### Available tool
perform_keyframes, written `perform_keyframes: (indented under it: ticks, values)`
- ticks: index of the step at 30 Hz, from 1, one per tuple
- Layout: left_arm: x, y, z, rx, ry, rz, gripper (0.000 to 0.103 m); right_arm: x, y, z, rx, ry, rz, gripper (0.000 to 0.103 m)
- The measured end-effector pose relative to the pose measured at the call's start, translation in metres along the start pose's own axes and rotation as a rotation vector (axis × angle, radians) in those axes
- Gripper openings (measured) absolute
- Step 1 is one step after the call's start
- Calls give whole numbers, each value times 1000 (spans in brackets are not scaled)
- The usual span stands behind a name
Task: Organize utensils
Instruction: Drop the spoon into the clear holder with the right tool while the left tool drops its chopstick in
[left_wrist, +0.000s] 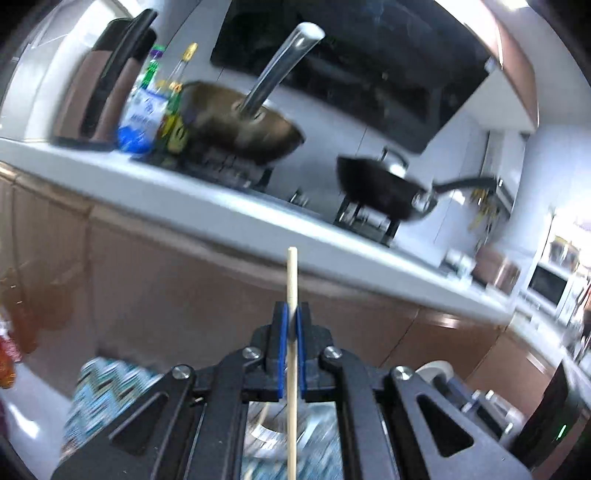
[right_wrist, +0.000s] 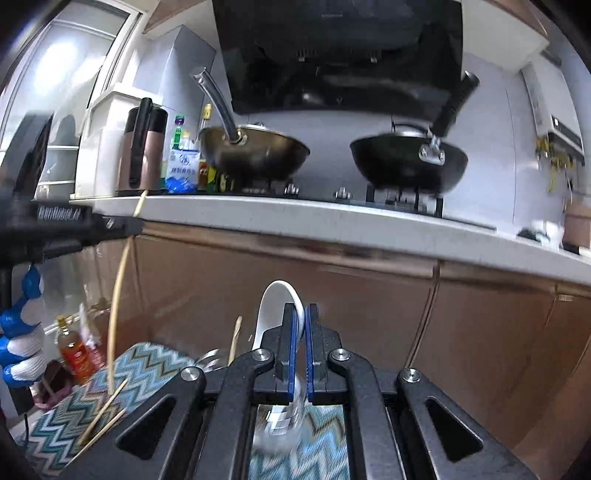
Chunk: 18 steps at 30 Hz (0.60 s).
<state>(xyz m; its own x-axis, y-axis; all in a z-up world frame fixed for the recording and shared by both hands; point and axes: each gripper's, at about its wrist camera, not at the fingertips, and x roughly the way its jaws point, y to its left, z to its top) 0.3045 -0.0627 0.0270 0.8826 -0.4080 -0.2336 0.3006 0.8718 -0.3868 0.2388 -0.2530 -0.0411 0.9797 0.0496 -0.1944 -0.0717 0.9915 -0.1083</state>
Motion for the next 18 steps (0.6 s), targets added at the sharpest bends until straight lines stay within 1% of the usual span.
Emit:
perform_keyframes:
  ticks: [2, 5, 9, 12, 15, 18]
  values:
    - [17, -6, 4, 0, -41, 11, 4, 14, -1, 4, -20, -11, -7, 4]
    - [43, -7, -3, -5, -57, 22, 4, 34, -1, -1, -41, -8, -6, 4]
    - [73, -4, -24, 10, -58, 65, 4, 57, -1, -18, -54, 4, -17, 4]
    - [87, -7, -41, 67, -101, 123, 4, 72, 0, -28, -47, 17, -16, 4]
    - [98, -5, -58, 89, -114, 153, 5, 81, 4, -42, -75, 21, -26, 5]
    - [106, 5, -72, 95, -100, 170, 6, 87, 9, -53, -82, 49, -9, 8]
